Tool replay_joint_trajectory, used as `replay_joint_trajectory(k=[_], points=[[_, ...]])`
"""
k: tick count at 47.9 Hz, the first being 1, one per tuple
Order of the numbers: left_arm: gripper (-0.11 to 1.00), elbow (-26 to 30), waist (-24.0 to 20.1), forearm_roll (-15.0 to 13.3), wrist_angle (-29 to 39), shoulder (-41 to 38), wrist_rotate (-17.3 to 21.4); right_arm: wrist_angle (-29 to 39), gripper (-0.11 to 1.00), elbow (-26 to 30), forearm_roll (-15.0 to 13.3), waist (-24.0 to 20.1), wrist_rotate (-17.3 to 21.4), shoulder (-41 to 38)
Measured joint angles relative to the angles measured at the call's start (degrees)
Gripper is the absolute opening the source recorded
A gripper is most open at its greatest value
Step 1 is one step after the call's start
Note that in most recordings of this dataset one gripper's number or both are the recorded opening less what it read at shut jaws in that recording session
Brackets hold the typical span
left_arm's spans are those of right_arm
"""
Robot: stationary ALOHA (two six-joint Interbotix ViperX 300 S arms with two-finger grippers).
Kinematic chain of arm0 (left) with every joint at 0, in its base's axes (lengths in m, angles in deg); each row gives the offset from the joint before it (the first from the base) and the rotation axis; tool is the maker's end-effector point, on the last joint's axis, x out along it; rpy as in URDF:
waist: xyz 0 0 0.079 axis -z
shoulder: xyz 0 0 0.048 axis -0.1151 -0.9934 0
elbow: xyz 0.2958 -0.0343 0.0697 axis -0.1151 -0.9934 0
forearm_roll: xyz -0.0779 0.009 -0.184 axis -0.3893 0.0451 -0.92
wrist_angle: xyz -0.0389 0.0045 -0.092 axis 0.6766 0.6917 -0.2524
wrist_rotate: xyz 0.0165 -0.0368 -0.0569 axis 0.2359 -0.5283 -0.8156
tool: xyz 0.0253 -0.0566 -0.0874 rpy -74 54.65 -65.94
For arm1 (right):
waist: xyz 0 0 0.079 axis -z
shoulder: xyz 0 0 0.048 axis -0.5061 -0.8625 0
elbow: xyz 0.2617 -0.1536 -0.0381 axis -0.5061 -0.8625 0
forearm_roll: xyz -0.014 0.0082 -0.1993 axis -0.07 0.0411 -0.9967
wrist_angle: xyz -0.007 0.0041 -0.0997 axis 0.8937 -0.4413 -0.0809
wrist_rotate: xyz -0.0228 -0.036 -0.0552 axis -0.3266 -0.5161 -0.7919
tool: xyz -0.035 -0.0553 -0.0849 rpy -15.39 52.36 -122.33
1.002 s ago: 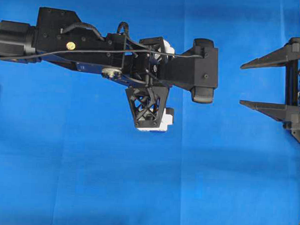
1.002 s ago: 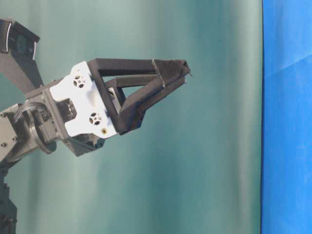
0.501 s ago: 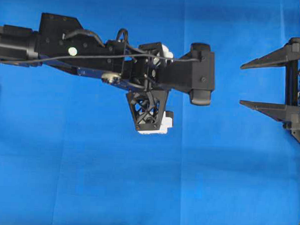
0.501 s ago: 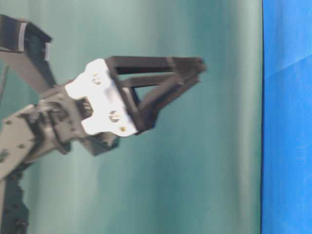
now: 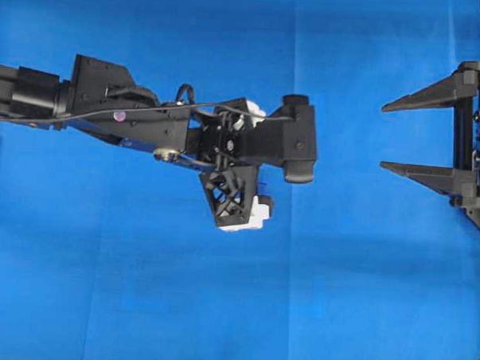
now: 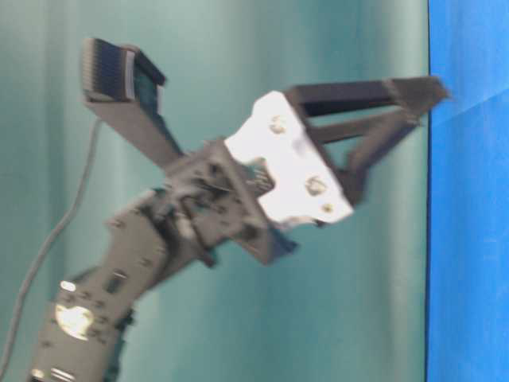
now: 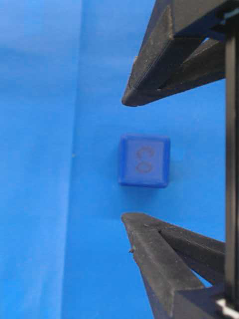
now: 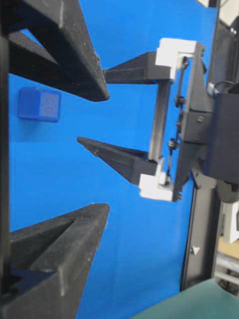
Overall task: Handover the blue block to the right arm after grasping it with the left arm, then place it in the designated position.
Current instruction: 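Lower the left gripper over the blue cube, fingers straddling it, then close the left gripper on the blue cube and lift it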
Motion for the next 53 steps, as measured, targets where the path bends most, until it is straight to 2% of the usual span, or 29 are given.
replay_joint_trajectory(k=[25,38,53], points=[[0.92,-6.15,-0.09,-0.09,-11.6,-6.68,-0.09,0.0,0.97,0.0,0.0,0.0,0.09,-1.32],[0.92,-6.42,0.0,-0.09,-13.62,-10.28,0.0,-0.09,0.97,0.0,0.0,0.0,0.0,-1.85],[0.91,-6.42,0.18,-0.09,-14.24,-10.55,0.09,0.0,0.97,0.0,0.0,0.26,0.09,-2.02]])
